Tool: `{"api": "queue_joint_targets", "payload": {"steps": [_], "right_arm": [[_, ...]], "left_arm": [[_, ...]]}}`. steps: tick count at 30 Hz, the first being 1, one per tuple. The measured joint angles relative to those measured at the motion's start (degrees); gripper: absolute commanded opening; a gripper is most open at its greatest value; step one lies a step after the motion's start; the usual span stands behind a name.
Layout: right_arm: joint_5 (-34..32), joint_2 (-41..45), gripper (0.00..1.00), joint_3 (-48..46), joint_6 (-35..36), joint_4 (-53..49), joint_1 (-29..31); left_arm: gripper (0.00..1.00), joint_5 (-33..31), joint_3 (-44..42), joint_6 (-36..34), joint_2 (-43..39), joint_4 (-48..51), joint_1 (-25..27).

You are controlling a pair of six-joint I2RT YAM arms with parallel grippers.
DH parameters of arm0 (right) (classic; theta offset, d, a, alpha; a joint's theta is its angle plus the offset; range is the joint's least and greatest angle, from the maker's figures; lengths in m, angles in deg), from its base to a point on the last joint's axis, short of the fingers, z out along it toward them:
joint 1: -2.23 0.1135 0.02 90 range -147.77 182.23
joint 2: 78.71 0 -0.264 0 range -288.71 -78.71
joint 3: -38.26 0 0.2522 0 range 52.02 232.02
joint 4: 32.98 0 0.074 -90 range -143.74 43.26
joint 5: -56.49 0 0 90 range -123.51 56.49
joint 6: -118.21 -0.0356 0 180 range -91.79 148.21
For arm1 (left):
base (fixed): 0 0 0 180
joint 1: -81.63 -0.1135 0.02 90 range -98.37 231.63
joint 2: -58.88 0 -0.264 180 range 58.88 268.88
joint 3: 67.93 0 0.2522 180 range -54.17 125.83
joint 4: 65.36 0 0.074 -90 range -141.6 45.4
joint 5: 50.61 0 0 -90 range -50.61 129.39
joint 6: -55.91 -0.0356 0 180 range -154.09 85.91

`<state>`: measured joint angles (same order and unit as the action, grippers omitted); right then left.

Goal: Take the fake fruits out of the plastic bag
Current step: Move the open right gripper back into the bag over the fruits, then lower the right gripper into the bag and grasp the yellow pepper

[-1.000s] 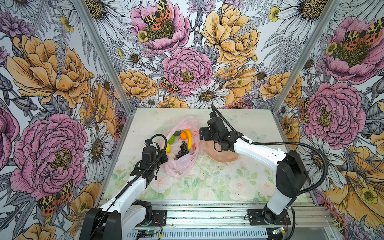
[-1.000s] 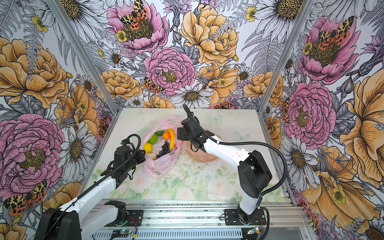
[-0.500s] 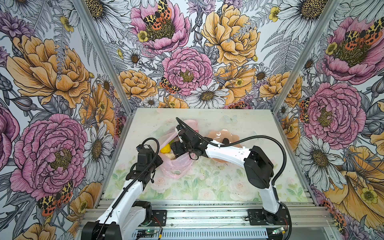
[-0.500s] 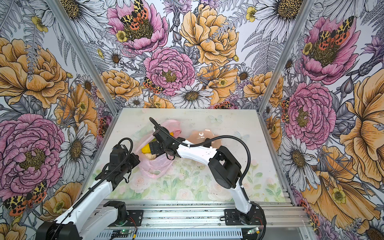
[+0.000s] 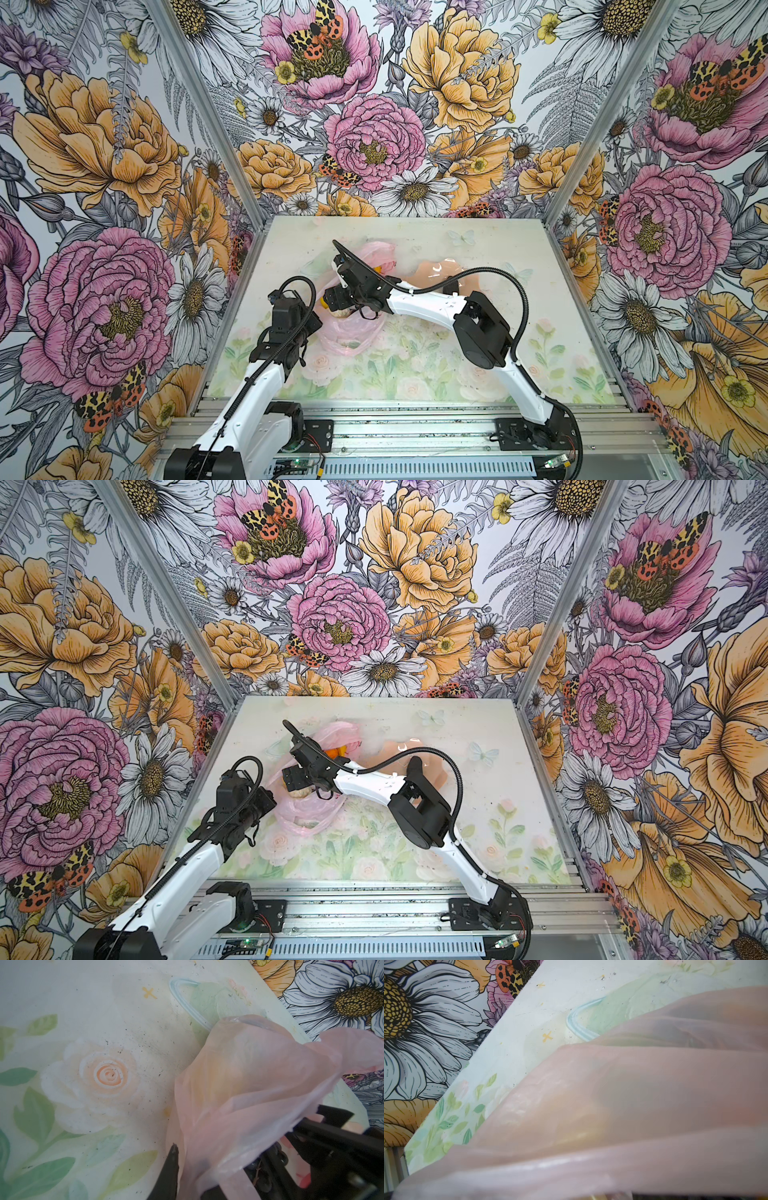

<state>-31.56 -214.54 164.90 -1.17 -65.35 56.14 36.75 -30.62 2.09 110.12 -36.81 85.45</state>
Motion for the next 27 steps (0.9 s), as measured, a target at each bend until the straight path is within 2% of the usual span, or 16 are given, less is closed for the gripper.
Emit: {"api": "queue_joint_targets", "payload": {"steps": [7,14,27], "right_arm": [[-1.14,-6.40,0.93,6.73,0.13,-0.28,-0.26],[-3.93,-8.76,0.93,11.96,-2.47,-2.12,-0.17],[-5.33,-15.23,0.86,20.76,-7.72,-6.29,1.49]], "left_arm": [[0.17,-1.29,-0.46,-0.15,-0.57,-0.02,0.02],[0.18,-1.97,-0.74,-0.33,-1.03,-0.20,0.09],[0.19,-2.54,-0.76,-0.35,-1.70,-0.20,0.42]]}}
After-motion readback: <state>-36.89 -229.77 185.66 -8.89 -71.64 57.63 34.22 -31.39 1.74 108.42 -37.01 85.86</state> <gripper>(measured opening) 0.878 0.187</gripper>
